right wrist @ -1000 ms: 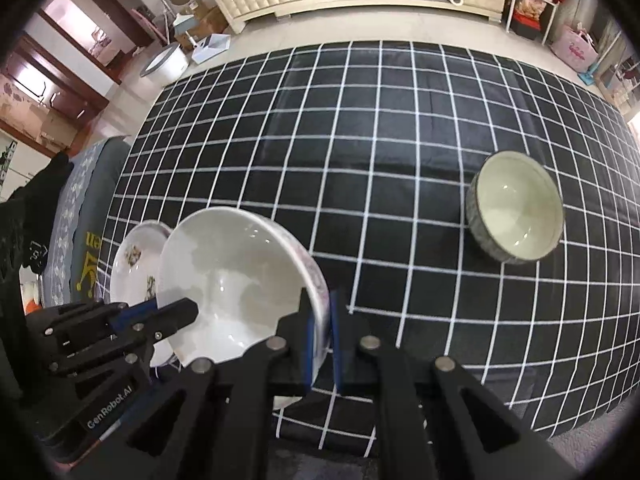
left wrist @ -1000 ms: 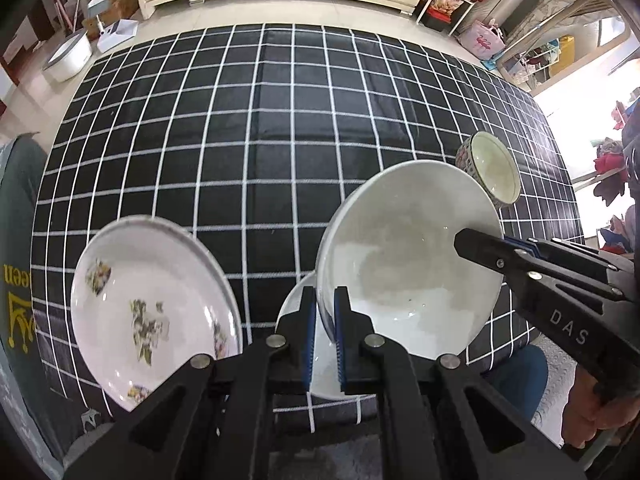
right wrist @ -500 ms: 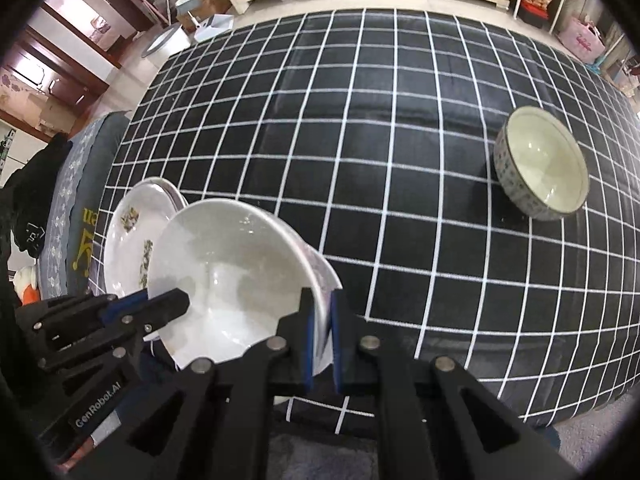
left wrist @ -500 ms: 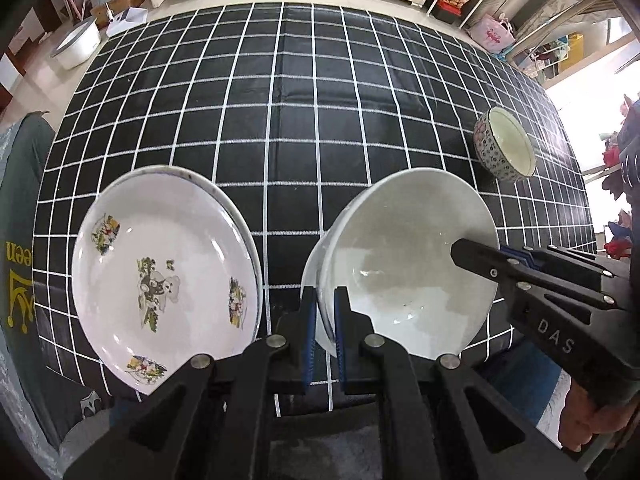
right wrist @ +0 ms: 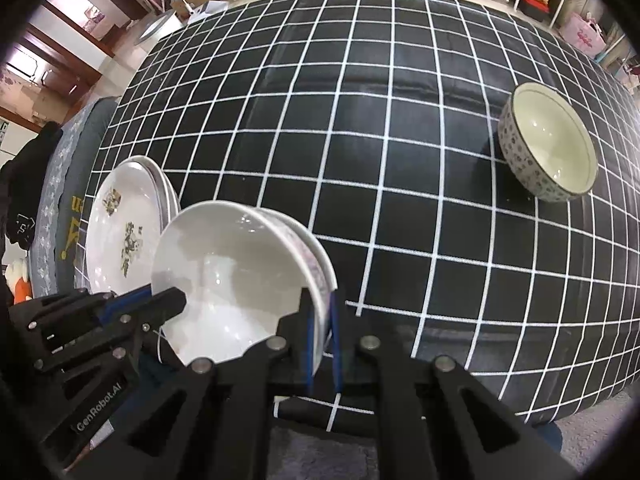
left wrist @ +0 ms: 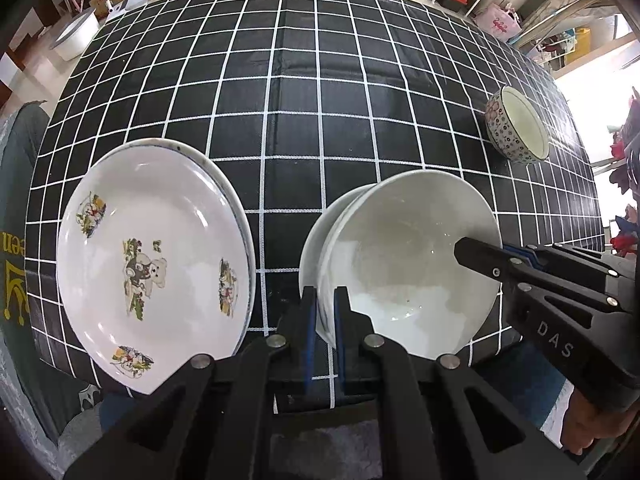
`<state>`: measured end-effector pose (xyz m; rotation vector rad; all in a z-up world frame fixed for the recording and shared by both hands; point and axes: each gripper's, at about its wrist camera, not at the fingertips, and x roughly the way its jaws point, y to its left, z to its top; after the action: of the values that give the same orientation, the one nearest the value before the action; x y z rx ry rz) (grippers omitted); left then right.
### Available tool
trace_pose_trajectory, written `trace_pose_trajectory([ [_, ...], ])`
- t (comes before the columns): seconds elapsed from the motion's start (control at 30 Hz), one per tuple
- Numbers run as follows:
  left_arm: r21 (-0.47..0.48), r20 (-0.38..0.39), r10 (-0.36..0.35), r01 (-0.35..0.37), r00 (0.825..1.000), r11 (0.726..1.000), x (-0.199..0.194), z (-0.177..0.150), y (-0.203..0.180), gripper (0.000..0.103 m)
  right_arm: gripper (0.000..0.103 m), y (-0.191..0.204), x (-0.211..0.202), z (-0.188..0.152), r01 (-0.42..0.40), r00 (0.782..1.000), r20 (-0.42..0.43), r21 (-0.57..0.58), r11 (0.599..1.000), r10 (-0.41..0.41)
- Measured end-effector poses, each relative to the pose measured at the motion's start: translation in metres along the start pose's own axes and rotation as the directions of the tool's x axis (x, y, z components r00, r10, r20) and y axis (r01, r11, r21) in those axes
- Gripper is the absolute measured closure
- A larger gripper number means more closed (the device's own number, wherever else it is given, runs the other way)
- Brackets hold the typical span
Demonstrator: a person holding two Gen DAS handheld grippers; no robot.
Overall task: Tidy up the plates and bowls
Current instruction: 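Open the left tool to release the cream bowl, then withdraw the left tool and move it toward the patterned bowl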
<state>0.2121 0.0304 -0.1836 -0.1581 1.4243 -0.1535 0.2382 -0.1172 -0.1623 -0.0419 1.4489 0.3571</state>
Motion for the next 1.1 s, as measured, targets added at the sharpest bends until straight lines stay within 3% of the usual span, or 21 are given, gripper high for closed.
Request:
trace_pose_trajectory([
  [0.47, -0.004, -0.002, 0.021, -0.021, 1.000, 1.000, 0.009, 0.001, -0.001, 0.096, 0.093, 0.010, 0.007, 0.002, 0.050, 0.999, 0.002, -0.042, 0.998, -0.050],
  [1.1, 0.000, 0.047, -0.023, 0.023, 0.999, 1.000, -0.015, -0.003, 0.001, 0.096, 0.093, -0.001, -0.022, -0.006, 0.001, 0.999, 0.043, -0.017, 1.000, 0.000],
])
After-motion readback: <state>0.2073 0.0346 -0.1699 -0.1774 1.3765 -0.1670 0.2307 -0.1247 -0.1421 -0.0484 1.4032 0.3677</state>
